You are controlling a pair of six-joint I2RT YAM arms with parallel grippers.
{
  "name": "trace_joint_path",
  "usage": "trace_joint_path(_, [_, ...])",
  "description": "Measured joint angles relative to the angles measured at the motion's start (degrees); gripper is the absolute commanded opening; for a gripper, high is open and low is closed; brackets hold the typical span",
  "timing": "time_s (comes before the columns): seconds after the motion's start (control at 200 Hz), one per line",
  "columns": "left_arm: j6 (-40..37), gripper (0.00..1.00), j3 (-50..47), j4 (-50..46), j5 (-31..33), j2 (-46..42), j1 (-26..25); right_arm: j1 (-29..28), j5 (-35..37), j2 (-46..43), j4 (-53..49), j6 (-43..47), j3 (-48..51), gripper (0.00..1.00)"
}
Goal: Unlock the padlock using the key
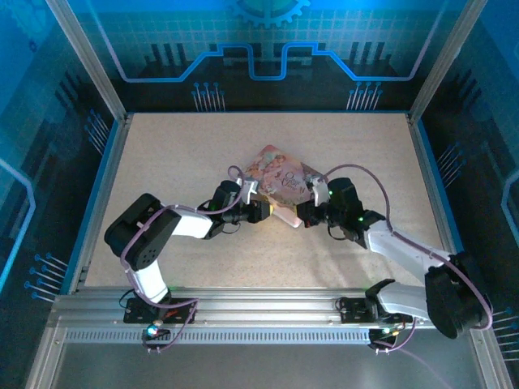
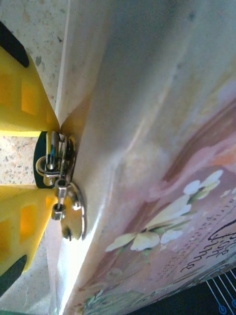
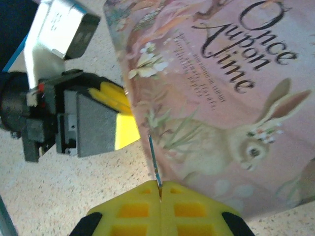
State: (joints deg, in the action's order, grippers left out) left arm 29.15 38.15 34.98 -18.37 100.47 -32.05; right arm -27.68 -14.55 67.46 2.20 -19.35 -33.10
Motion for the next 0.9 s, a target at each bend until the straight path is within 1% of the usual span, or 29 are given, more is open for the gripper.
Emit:
trace_joint_path(0.17, [4.2, 0.22, 0.1, -3.0, 0.2, -3.0, -1.1, -4.6, 2.9, -4.1, 2.4, 3.9, 3.8, 0.0])
trace_joint_path(0.32, [7.1, 0.18, 1.4, -6.4, 0.2, -4.7, -2.3, -8.2, 6.3, -3.9, 4.8, 6.7, 7.1, 0.0])
trace_joint_path(0.435, [9.8, 0.16, 3.2, -9.0, 0.1, -5.2, -3.0, -10.3, 8.3, -1.4, 6.9, 8.5, 8.0, 0.0])
trace_joint_path(0.685, [14.5, 0.14, 3.9, -10.8, 0.1, -5.6, -3.4, -11.0, 11.0, 3.4, 11.8, 10.6, 8.4, 0.0])
trace_joint_path(0.9, [16.0, 0.12, 4.8, -12.5, 0.1, -6.2, -3.4, -11.0, 11.1, 7.2, 16.2, 10.9, 8.9, 0.0])
